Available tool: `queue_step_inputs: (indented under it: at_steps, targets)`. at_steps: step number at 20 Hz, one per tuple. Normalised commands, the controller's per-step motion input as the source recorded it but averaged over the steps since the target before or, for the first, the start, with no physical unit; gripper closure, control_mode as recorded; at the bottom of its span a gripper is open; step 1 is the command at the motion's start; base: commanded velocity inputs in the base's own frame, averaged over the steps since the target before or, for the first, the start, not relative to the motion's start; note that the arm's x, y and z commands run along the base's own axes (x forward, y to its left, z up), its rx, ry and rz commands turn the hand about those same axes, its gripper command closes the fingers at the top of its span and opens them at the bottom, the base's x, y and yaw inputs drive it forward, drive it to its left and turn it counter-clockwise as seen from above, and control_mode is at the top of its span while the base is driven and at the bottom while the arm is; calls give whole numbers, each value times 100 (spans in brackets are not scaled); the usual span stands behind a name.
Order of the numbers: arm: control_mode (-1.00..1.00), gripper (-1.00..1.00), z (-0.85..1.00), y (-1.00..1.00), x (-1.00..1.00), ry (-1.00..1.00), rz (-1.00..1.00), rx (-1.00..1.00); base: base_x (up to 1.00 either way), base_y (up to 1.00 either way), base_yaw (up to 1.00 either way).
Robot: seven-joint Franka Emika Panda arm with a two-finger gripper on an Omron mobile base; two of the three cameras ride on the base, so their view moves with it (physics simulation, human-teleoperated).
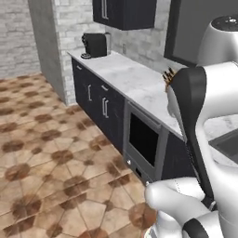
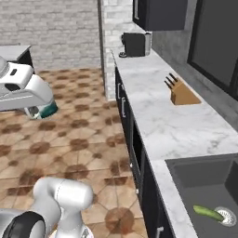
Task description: Clear the mugs and bowl far away from the sink.
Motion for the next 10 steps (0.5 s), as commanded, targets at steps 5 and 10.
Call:
queue_step_inputs:
  at_steps: [5, 10]
  targets:
    - [100, 100, 0, 0, 0, 0, 0, 0, 100, 14, 9]
    - [100, 100, 0, 0, 0, 0, 0, 0, 86, 33, 65]
